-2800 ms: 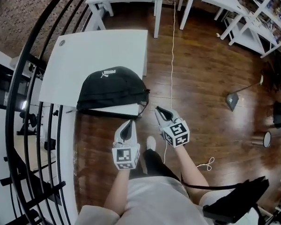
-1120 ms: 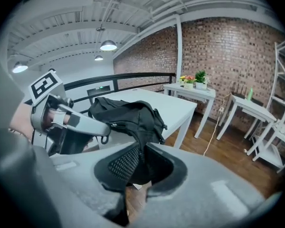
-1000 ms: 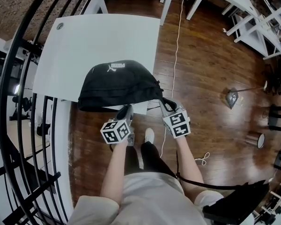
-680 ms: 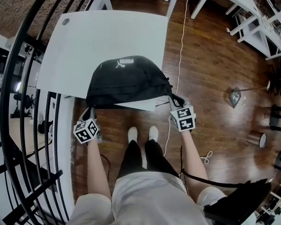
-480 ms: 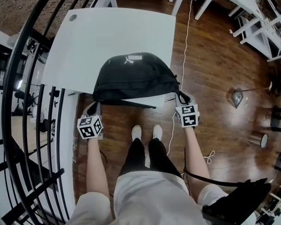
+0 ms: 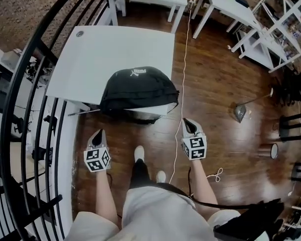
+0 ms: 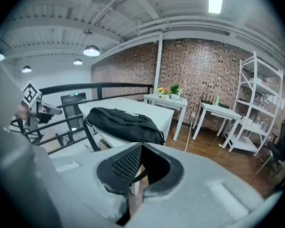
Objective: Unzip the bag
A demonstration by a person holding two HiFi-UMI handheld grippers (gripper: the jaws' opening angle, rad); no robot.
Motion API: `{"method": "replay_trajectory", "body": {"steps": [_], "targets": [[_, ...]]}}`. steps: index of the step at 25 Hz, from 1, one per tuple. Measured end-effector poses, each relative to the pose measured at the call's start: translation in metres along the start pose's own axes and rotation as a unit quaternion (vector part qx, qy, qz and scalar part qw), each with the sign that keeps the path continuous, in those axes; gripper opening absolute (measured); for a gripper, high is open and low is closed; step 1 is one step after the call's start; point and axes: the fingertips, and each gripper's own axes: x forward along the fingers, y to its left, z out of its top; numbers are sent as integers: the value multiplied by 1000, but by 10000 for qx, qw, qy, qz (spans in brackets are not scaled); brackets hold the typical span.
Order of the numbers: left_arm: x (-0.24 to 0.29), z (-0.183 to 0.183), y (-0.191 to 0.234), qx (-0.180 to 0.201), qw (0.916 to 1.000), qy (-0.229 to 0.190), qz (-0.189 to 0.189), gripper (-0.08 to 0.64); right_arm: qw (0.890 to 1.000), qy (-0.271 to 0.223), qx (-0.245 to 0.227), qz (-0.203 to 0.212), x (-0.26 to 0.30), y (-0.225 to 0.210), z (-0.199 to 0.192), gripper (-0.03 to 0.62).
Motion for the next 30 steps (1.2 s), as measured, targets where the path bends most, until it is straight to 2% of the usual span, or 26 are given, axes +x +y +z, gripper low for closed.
{"method": "replay_trajectory", "body": {"steps": [3,7,11,13,17,22,24,27,30], "targets": [[-34,20,-51,206,9982,-476,-310,17,9962,-704,349,388,-55,29,29,-9],[-103,53,-138,510,9884,-1324,-537,17,9818,-1669,208,878,-135,63,60,-9],[-182,51,-236,660,9790,-1696,-918,17,9696,-2132,296,1167,-210,85,70,-9],[-216,50,-268,741,9747,-1856,-996,17,9644,-2263,388,1313,-244,96,72,-9],[-265,63,-287,929,9641,-2289,-970,17,9575,-2502,341,1396,-292,114,76,-9],[-305,74,-287,1195,9522,-2674,-862,17,9541,-2674,216,1331,-323,127,82,-9],[-320,74,-294,1309,9468,-2783,-951,17,9531,-2732,138,1295,-331,133,85,-9],[-331,67,-295,1239,9442,-2832,-1139,17,9526,-2767,9,1267,-338,146,86,-9],[-331,60,-289,1194,9464,-2736,-1235,17,9521,-2773,-109,1288,-340,161,89,-9]]}}
